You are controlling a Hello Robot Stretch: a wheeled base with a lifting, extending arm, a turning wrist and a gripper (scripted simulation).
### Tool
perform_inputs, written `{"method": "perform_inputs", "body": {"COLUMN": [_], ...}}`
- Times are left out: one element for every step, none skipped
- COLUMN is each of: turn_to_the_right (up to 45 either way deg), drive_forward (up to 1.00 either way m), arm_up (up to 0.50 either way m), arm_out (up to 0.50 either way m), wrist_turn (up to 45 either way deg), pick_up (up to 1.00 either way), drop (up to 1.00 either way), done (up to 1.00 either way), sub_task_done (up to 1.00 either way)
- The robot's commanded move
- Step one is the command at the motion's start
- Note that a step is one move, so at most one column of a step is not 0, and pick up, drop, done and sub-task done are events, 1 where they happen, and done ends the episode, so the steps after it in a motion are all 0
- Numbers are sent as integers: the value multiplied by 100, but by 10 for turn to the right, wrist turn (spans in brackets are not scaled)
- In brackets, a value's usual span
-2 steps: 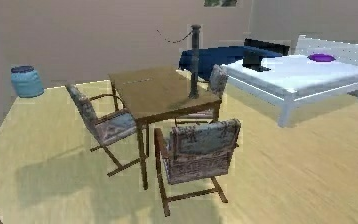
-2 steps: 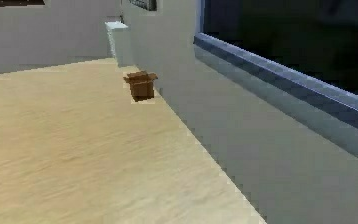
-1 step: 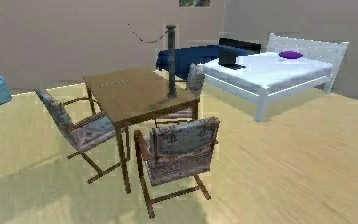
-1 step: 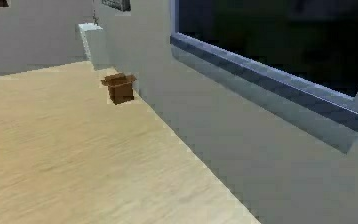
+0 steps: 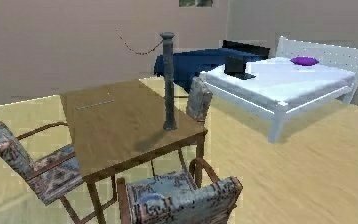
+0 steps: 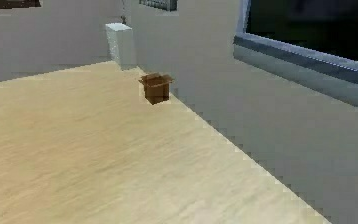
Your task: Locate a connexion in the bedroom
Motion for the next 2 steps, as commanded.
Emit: {"method": "perform_inputs", "body": {"turn_to_the_right": [-90, 0], "drive_forward": [0, 0], "arm_up": [0, 0], "arm_out": [0, 0], "wrist_turn": [0, 0], "pick_up": [0, 0], "drop": [0, 0], "done": [0, 100], "sub_task_done": [0, 0]}}
